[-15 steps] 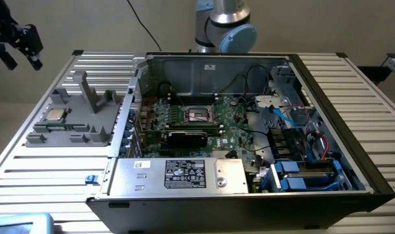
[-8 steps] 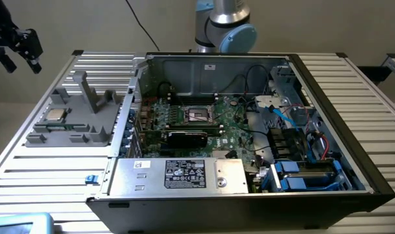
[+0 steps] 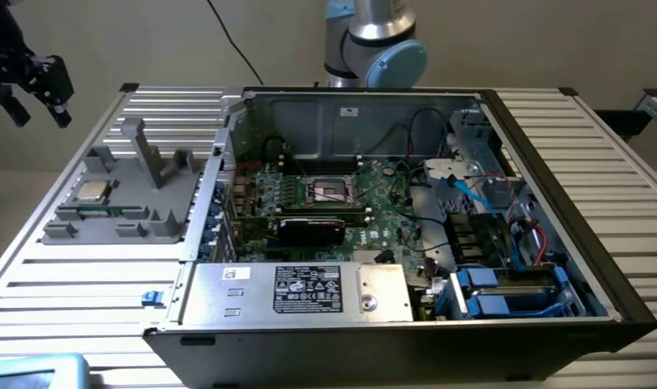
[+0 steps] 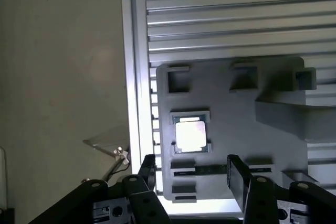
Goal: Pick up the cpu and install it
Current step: 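Pick up the cpu and move it towards the insertion slot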
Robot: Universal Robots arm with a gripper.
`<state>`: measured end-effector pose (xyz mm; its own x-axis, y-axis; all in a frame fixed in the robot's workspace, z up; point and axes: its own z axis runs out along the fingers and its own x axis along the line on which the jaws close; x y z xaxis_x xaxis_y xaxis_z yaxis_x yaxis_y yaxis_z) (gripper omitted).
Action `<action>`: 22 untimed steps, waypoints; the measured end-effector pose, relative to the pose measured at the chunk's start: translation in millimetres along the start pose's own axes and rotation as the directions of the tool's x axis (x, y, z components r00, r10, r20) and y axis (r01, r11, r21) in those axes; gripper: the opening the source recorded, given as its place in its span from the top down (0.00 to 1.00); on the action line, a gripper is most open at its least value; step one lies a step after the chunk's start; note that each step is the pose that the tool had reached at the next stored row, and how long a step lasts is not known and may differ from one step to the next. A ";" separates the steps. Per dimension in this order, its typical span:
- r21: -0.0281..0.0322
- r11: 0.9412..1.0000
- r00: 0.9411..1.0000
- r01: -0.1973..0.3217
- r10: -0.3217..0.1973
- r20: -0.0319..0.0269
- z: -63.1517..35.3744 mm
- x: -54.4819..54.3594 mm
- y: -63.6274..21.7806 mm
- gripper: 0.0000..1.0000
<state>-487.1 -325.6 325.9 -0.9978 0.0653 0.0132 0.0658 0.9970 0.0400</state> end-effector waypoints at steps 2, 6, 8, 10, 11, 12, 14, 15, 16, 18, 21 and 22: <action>0.000 1.000 1.000 0.000 0.000 -0.003 3.5 -0.5 -1.4 0.34; 0.001 1.000 1.000 0.001 -0.001 -0.020 8.8 -1.6 -6.2 0.34; 0.002 1.000 1.000 0.004 -0.004 -0.023 12.4 -2.6 -6.8 0.34; 0.002 1.000 1.000 0.018 -0.018 -0.025 15.7 -3.8 -6.9 0.34; 0.002 1.000 0.999 0.026 -0.026 -0.026 17.3 -4.2 -6.9 0.34; 0.002 0.999 0.999 0.034 -0.034 -0.028 19.2 -4.6 -7.0 0.34; 0.002 0.999 0.999 0.042 -0.042 -0.030 22.7 -5.1 -7.1 0.34; 0.002 0.999 0.999 0.042 -0.042 -0.030 24.5 -5.2 -7.2 0.34; 0.002 0.999 0.999 0.042 -0.042 -0.030 26.3 -5.5 -7.3 0.34; 0.002 0.999 0.999 0.042 -0.042 -0.030 29.9 -6.1 -7.4 0.34; 0.002 0.999 0.999 0.042 -0.042 -0.030 35.4 -9.6 -7.6 0.34; 0.002 0.999 0.999 0.042 -0.042 -0.030 37.2 -10.7 -7.6 0.34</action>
<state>-477.3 -332.4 288.2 -0.9989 0.0222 0.0411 0.0238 0.9990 0.0385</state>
